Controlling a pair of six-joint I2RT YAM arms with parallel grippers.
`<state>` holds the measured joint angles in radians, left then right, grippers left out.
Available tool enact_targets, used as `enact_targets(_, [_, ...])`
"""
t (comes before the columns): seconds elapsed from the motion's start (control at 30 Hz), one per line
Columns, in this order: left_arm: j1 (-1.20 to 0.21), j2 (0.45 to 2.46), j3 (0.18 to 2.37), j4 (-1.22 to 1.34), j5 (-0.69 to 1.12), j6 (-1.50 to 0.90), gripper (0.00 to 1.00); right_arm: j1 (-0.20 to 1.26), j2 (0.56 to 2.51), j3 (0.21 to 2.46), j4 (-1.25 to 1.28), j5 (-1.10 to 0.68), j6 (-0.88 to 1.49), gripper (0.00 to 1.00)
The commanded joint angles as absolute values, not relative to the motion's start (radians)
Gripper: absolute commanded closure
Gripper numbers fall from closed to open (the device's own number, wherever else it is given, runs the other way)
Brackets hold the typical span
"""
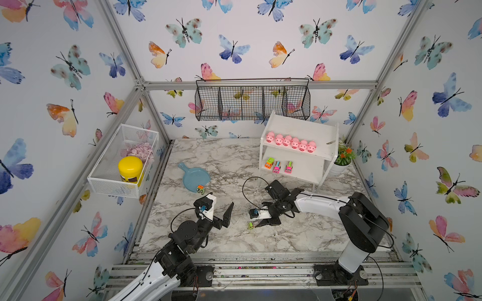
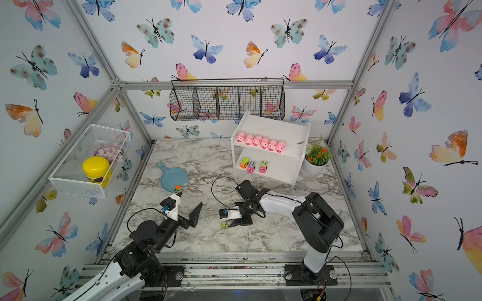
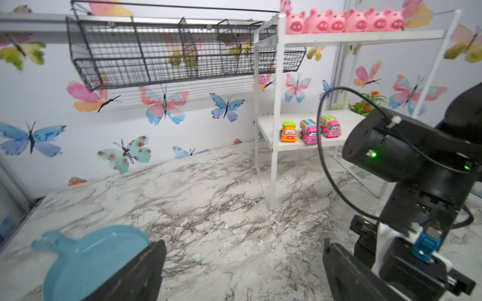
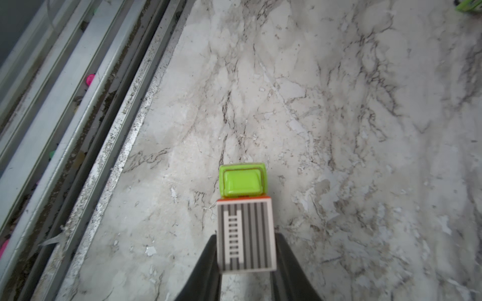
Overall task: Organize plastic toys on shelves
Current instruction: Pick up the plastic toy at the center of the board, then place the plastic toy on the shelf.
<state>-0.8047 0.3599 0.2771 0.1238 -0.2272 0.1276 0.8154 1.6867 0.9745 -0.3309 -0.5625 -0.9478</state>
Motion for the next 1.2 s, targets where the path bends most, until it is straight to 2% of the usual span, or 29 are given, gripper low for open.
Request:
enact_targets(0.0, [-0.802, 0.410, 0.364, -0.018, 0.081, 0.404, 0.01, 0.796, 1.596, 0.918, -0.315, -0.567, -0.872, 0.73])
enact_targets(0.1, [-0.802, 0.449, 0.365, -0.109, 0.257, 0.549, 0.00, 0.780, 1.511, 0.859, -0.304, -0.546, -0.841, 0.72])
enact_targets(0.2, [-0.802, 0.491, 0.333, -0.096, 0.364, 0.594, 0.02, 0.766, 1.439, 0.815, -0.296, -0.531, -0.811, 0.72])
enact_targets(0.4, [-0.803, 0.688, 0.261, 0.142, 0.562, 0.610, 0.12, 0.761, 1.341, 0.781, -0.292, -0.548, -0.767, 0.72])
enact_targets(0.77, [-0.799, 0.998, 0.324, 0.431, 0.531, 0.523, 0.23, 0.761, 1.302, 0.786, -0.324, -0.581, -0.771, 0.72])
enact_targets(1.17, [-0.799, 1.102, 0.368, 0.436, 0.539, 0.490, 0.38, 0.761, 1.310, 0.795, -0.324, -0.603, -0.779, 0.72])
